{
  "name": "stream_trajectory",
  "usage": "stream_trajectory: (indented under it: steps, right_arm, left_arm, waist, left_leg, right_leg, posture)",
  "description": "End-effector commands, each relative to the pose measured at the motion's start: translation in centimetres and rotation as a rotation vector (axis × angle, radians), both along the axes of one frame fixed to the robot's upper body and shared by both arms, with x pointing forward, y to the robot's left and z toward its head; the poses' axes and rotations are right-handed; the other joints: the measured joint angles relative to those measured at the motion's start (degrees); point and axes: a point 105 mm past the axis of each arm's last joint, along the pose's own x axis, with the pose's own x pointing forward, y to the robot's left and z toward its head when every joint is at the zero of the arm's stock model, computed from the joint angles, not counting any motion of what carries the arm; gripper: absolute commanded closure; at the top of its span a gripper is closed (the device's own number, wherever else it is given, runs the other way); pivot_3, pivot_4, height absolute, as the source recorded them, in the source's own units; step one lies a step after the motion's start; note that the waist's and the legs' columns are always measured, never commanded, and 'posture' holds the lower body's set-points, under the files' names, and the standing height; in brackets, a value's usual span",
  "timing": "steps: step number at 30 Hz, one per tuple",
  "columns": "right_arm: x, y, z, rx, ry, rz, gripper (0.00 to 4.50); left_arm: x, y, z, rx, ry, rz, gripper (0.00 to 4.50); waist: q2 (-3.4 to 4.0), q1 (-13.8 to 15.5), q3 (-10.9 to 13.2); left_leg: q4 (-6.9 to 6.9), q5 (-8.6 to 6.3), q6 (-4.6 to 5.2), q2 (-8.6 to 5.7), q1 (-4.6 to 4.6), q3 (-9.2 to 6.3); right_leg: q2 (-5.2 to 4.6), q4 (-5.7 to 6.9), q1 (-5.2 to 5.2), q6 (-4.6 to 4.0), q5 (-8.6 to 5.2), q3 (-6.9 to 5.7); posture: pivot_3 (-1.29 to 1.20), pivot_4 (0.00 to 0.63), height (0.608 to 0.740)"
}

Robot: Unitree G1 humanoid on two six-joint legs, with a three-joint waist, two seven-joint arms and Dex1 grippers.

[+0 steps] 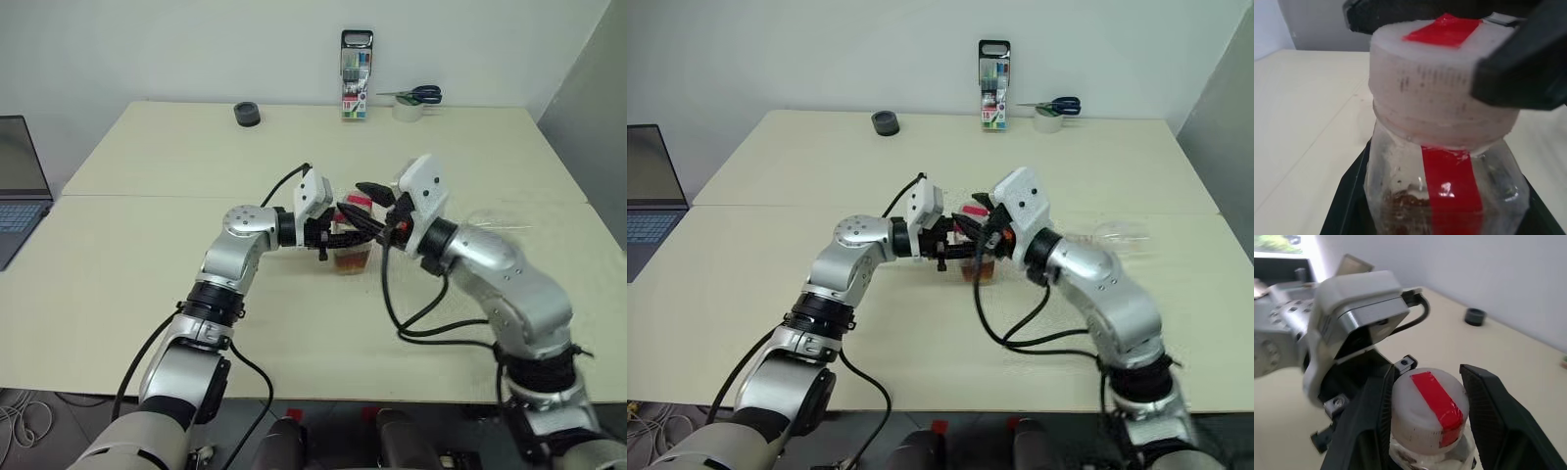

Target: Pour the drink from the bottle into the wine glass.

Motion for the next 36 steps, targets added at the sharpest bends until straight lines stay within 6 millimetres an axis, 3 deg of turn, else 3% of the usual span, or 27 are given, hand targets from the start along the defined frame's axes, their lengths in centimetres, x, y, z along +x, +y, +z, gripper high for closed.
stream_trajectory:
  steps: [1, 5, 6, 9, 12, 14, 18, 23, 36]
  right_arm:
    - [1.1, -1.7, 0.2, -0.199, 0.004, 0.206, 2.70]
    - [1.5, -2.4, 1.1, -0.186, 0.085, 0.249, 2.70]
    - [1.7, -2.5, 1.6, -0.152, 0.072, 0.227, 1.94]
    - [2.1, -3.1, 2.9, -0.080, 0.027, 0.145, 0.95]
    - [0.7, -3.5, 4.4, -0.010, -0.004, 0.092, 0.01]
    - [-0.6, -3.4, 4.8, 0.030, 0.001, 0.082, 0.00]
    - [-1.6, -2.4, 3.2, 0.117, -0.047, -0.120, 0.00]
    - [-1.0, -1.2, 2.5, 0.183, -0.089, -0.286, 0.00]
    - [-0.3, 0.4, 1.8, 0.227, -0.097, -0.377, 0.00]
  left_arm:
    - [-0.4, -0.1, 2.5, -0.022, -0.081, -0.045, 2.74]
    - [0.0, -0.1, 2.8, -0.039, -0.089, -0.027, 2.74]
    - [0.0, -0.1, 2.8, -0.041, -0.088, -0.024, 2.74]
    - [0.0, -0.2, 2.6, -0.049, -0.080, -0.007, 2.76]
    - [0.5, 0.0, 2.4, -0.059, -0.070, 0.030, 2.76]
    - [0.8, 0.1, 2.5, -0.063, -0.066, 0.053, 2.76]
    - [1.3, -0.3, 2.5, -0.075, -0.052, 0.075, 2.76]
    - [1.5, -0.5, 2.5, -0.073, -0.048, 0.067, 2.76]
    - [1.5, -0.8, 2.5, -0.060, -0.055, 0.049, 2.76]
  waist:
    - [0.01, -0.1, 0.0]
    - [0.00, -0.1, 0.0]
    - [0.00, -0.1, 0.0]
    - [0.00, 0.0, 0.0]
    - [0.00, 0.1, 0.0]
    - [0.00, 0.2, 0.0]
    - [-0.02, 0.3, 0.0]
    - [-0.01, 0.1, 0.0]
    - [-0.01, 0.0, 0.0]
  left_leg:
    - [-0.02, 0.00, 0.02, 0.01, 0.04, 0.06]
    - [-0.07, 0.01, 0.01, 0.12, 0.06, -0.03]
    - [-0.08, 0.02, -0.01, 0.12, 0.05, -0.04]
    - [-0.06, 0.12, -0.18, 0.06, -0.08, -0.10]
    - [0.00, 0.12, -0.20, 0.07, -0.16, -0.19]
    - [0.02, 0.13, -0.20, 0.06, -0.24, -0.27]
    - [0.01, 0.12, -0.20, 0.07, -0.29, -0.32]
    - [0.12, 0.16, -0.19, -0.02, -0.42, -0.22]
    - [0.08, 0.17, -0.20, -0.01, -0.44, -0.24]
  right_leg:
    - [0.01, 0.00, 0.01, 0.00, 0.00, 0.01]
    - [0.07, 0.03, 0.00, 0.00, 0.00, -0.07]
    - [0.06, 0.02, -0.01, -0.01, 0.00, -0.06]
    - [-0.08, 0.00, -0.09, -0.01, 0.00, -0.02]
    - [-0.21, 0.01, -0.13, -0.01, 0.00, 0.01]
    - [-0.24, 0.00, -0.14, 0.00, 0.00, -0.03]
    - [-0.21, 0.01, -0.16, 0.00, 0.00, -0.08]
    - [-0.12, 0.19, -0.43, 0.00, 0.00, 0.04]
    - [-0.07, 0.16, -0.44, 0.00, 0.00, -0.01]
  posture:
    - [0.00, 0.150, 0.740]
    - [0.00, 0.150, 0.740]
    - [0.00, 0.150, 0.740]
    - [0.00, 0.150, 0.740]
    - [0.00, 0.150, 0.740]
    - [0.00, 0.150, 0.740]
    - [0.00, 0.150, 0.740]
    - [0.00, 0.150, 0.740]
    - [0.00, 0.150, 0.740]
